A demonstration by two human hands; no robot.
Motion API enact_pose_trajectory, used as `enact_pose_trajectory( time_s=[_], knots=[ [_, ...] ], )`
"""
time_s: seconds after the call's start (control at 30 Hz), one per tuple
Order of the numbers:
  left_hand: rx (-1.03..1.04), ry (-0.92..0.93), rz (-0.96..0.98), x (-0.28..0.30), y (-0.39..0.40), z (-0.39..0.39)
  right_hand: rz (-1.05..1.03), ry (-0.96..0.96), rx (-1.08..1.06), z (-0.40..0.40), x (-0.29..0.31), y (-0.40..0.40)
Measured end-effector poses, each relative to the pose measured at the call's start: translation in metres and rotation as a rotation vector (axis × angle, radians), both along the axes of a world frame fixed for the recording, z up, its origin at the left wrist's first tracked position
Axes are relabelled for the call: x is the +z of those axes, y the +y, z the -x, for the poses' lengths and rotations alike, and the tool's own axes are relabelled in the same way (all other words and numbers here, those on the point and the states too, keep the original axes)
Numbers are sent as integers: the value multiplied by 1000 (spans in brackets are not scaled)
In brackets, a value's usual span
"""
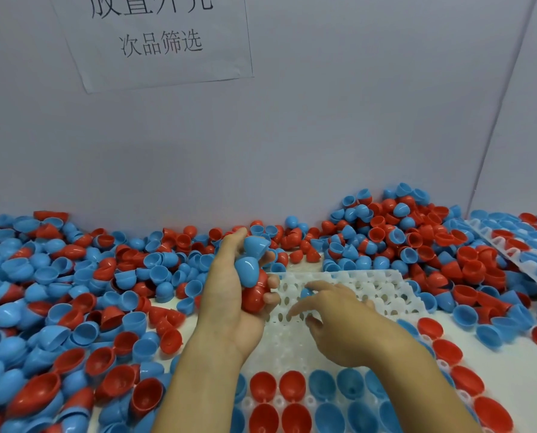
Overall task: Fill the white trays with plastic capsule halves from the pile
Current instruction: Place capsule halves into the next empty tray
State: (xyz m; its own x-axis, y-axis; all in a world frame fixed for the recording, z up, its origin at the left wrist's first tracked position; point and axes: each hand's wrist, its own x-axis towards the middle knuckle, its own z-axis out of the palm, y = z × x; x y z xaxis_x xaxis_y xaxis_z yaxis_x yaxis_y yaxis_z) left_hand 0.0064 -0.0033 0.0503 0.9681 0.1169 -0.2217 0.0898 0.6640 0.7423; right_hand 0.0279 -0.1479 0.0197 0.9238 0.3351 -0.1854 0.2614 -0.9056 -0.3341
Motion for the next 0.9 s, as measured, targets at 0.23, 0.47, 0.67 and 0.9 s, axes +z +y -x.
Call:
enact_pose_trajectory(
  time_s=[0.23,0.47,0.67,0.9],
  knots=[
    [-35,-9,-19,-2,-1,-1,-14,-195,-100,-1,2,-8],
    [-61,5,-6,-3,-4,-2,-9,-220,-121,-2,1,-9],
    [-28,118,182,-5,0,-2,-10,-266,-117,-1,1,-11],
    [-14,152,350,-5,2,-1,-27,-324,-98,-4,5,-18]
  ],
)
